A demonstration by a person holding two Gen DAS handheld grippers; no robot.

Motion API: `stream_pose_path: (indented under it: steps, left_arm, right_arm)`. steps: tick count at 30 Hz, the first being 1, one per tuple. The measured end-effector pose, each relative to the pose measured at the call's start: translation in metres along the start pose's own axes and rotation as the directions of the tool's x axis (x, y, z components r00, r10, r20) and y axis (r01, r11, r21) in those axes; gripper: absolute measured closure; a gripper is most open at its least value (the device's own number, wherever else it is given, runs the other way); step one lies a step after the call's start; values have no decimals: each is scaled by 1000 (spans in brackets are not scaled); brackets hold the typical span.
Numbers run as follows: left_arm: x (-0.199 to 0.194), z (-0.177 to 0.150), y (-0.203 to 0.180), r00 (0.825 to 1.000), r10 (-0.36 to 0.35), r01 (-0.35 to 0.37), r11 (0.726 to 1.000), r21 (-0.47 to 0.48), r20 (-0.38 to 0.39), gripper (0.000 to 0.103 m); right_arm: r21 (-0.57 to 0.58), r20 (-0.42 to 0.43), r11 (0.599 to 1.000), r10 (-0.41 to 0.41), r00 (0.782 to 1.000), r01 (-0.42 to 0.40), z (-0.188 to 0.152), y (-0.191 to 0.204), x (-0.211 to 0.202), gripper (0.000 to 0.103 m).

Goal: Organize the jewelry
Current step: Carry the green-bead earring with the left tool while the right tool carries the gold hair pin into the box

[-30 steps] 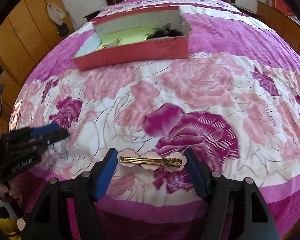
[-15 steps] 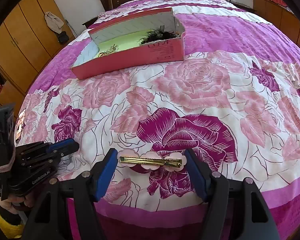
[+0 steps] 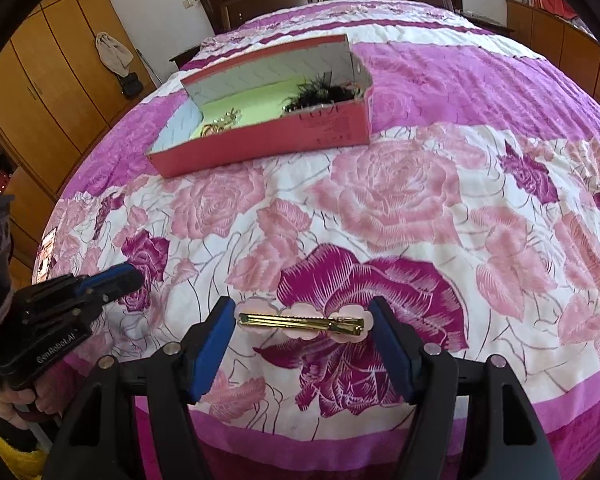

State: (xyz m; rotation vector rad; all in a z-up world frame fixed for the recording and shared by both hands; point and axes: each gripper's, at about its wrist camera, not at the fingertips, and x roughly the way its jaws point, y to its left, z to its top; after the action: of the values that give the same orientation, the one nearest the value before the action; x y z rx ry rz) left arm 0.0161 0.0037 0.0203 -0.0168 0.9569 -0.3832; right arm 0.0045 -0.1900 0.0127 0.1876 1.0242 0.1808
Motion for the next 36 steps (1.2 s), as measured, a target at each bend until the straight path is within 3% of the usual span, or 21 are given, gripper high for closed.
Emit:
stream_pose_path:
  steps: [10, 19, 30, 36]
  left_arm:
    - [-14, 34, 0, 992, 11, -10, 1000, -9, 125, 99]
    - [-24, 67, 3, 974, 35, -31, 999, -22, 225, 99]
    - [-24, 106, 14, 946, 63, -48, 997, -55, 318, 99]
    - [-18, 124, 13, 925, 115, -109, 993, -38, 362, 99]
  right_arm:
    - [-24, 103, 1000, 17, 995, -14, 22, 10, -12, 33]
    - [-59, 221, 998, 40, 975, -27, 56, 23, -24, 33]
    - [-85, 358, 995, 79, 930, -52, 101, 34, -30, 33]
    - [-70, 424, 995, 92, 901, -68, 124, 32, -24, 33]
